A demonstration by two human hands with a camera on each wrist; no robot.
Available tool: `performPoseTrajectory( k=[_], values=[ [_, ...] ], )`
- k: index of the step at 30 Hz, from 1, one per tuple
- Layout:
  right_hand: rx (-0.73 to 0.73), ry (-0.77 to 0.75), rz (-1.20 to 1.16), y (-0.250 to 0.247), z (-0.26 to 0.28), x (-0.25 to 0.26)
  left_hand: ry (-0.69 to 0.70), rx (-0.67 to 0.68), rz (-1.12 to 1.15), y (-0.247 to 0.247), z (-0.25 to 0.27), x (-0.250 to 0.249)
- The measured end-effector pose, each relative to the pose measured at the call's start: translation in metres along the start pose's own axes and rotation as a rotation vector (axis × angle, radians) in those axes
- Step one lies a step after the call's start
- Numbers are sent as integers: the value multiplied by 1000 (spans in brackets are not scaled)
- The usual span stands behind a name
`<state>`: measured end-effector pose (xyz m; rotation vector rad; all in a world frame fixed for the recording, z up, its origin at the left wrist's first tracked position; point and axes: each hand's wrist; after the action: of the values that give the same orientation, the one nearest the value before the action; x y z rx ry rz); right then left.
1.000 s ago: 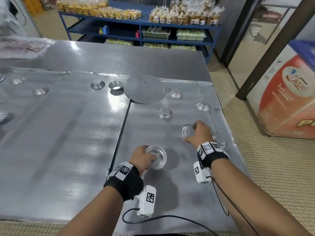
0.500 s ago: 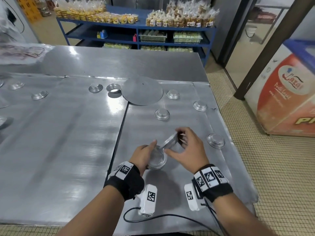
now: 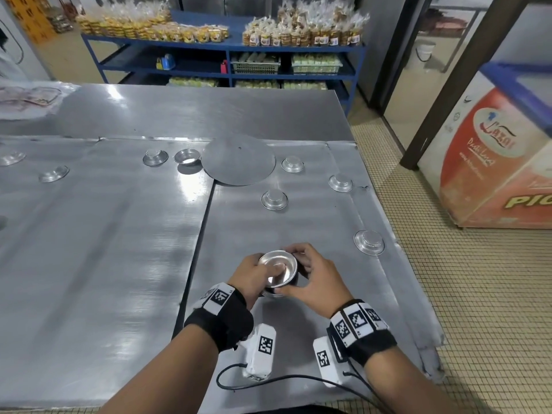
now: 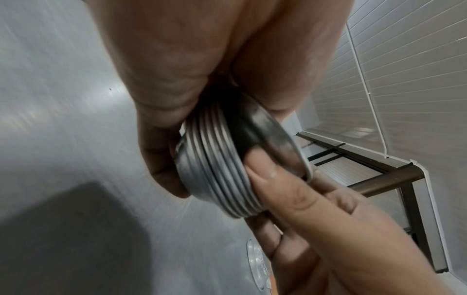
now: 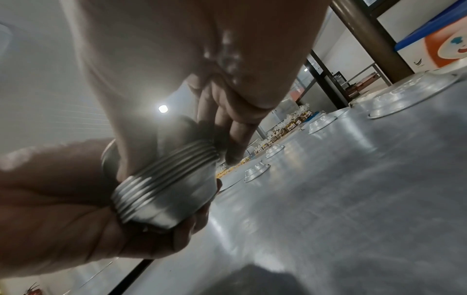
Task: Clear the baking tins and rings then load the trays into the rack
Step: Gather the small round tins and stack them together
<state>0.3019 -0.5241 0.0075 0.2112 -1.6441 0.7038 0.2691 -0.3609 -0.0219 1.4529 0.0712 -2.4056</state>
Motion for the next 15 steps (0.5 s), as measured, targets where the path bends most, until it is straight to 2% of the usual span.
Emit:
performPoseTrajectory(
  k=[10, 12, 15],
  values=[
    [216, 156, -26, -29, -12, -15, 50, -35, -80, 5, -14, 9],
    [209, 160, 15, -39, -17, -17, 51, -43, -82, 8, -17, 11],
    [94, 167, 193, -57, -27, -25, 45, -54, -83, 12, -22, 13]
  ],
)
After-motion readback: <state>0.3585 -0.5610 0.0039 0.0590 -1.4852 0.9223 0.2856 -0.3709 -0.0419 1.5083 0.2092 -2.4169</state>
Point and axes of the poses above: each hand's wrist, its own z-axis away from the middle knuckle, its own y-axis out of the palm, x = y × z, and after that the axes turned 2 degrees about -y, right-handed
